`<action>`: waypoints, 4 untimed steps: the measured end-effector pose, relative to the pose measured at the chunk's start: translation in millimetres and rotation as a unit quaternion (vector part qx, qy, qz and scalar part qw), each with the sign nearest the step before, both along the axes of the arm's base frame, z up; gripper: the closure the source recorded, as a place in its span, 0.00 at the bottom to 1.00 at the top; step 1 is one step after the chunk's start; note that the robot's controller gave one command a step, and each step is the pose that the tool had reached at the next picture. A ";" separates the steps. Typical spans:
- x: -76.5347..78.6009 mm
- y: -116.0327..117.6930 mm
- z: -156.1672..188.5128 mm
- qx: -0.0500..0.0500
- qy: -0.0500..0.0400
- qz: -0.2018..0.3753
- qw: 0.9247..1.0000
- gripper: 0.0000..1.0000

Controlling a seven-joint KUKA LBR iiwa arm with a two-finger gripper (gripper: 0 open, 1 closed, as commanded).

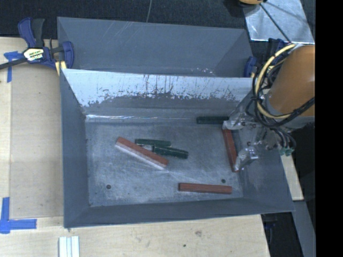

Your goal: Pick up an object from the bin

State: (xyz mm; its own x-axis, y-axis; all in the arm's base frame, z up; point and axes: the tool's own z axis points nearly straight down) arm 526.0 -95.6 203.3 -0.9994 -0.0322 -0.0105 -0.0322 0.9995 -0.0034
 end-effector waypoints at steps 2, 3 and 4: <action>-8.6 48.2 -127.8 0.001 -0.001 0.032 0.999 1.00; -8.6 48.2 -127.8 0.001 -0.001 0.032 0.999 1.00; -6.3 31.6 35.2 0.001 0.001 0.008 1.000 1.00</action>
Offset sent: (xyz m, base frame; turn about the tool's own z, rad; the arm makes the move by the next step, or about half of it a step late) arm -0.0130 0.0490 -0.1333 -0.0642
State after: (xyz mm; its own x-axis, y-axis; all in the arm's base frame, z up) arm 519.7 -64.0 238.5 -0.9988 -0.0490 -0.0090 -0.0490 0.9988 -0.0016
